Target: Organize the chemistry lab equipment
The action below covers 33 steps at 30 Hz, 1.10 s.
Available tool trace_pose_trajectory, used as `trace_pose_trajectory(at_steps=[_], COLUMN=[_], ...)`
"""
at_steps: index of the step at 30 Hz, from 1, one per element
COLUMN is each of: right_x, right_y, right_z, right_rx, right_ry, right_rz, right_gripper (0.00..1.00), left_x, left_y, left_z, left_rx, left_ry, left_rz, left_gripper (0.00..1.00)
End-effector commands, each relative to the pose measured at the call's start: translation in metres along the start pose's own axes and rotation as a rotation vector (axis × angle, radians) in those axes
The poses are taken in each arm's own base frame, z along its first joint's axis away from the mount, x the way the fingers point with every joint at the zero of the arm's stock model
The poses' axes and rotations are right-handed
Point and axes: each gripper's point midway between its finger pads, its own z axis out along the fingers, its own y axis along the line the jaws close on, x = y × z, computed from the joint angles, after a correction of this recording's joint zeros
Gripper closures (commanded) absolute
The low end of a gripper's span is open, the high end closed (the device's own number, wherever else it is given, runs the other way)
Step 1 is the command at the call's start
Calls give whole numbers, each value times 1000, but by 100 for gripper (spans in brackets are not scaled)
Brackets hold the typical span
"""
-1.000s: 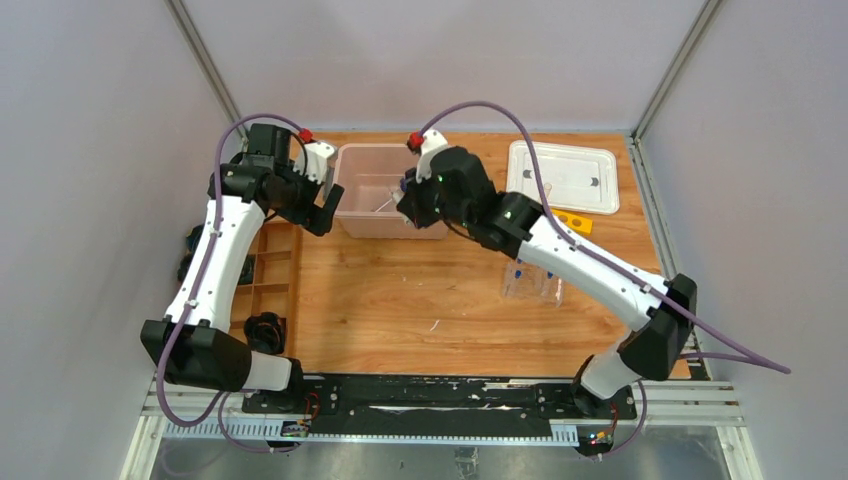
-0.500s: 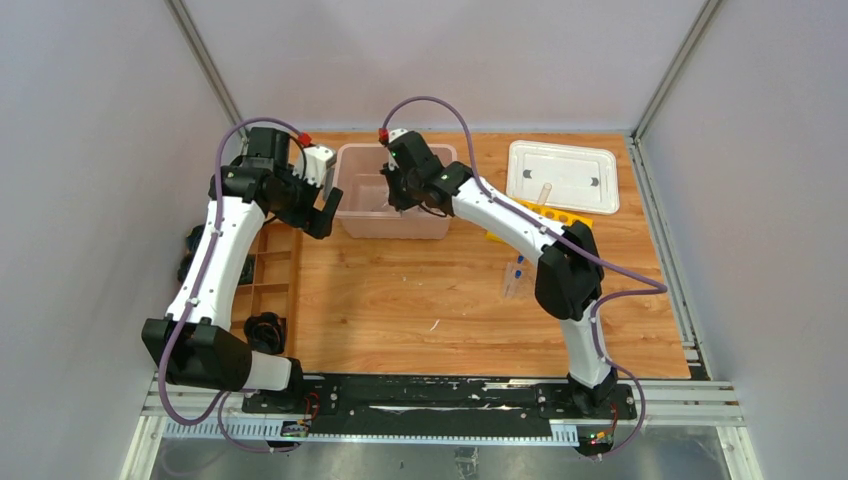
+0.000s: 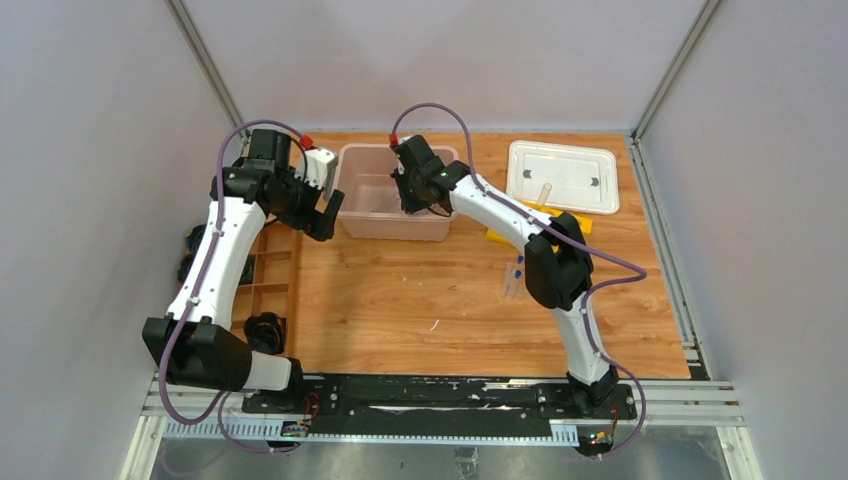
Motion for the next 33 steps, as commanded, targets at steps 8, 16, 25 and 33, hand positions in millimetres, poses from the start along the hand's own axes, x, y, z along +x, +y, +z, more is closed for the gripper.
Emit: trace_pose_trajectory(at_steps=[8, 16, 25, 33], right_x=[0, -67, -105, -22], right_y=[2, 4, -115, -296], right_z=[-6, -94, -242, -298], right_rx=[-25, -42, 201, 551], right_ry=[38, -139, -355, -332], right_rz=[0, -22, 134, 534], right_gripper=[65, 33, 28, 31], left_x=[6, 4, 4, 3], left_y=[-4, -5, -6, -7], left_z=[2, 4, 3, 3], left_rx=[23, 31, 34, 42], left_ry=[2, 1, -3, -7], left_rz=[-11, -21, -18, -14], left_gripper=[0, 0, 0, 0])
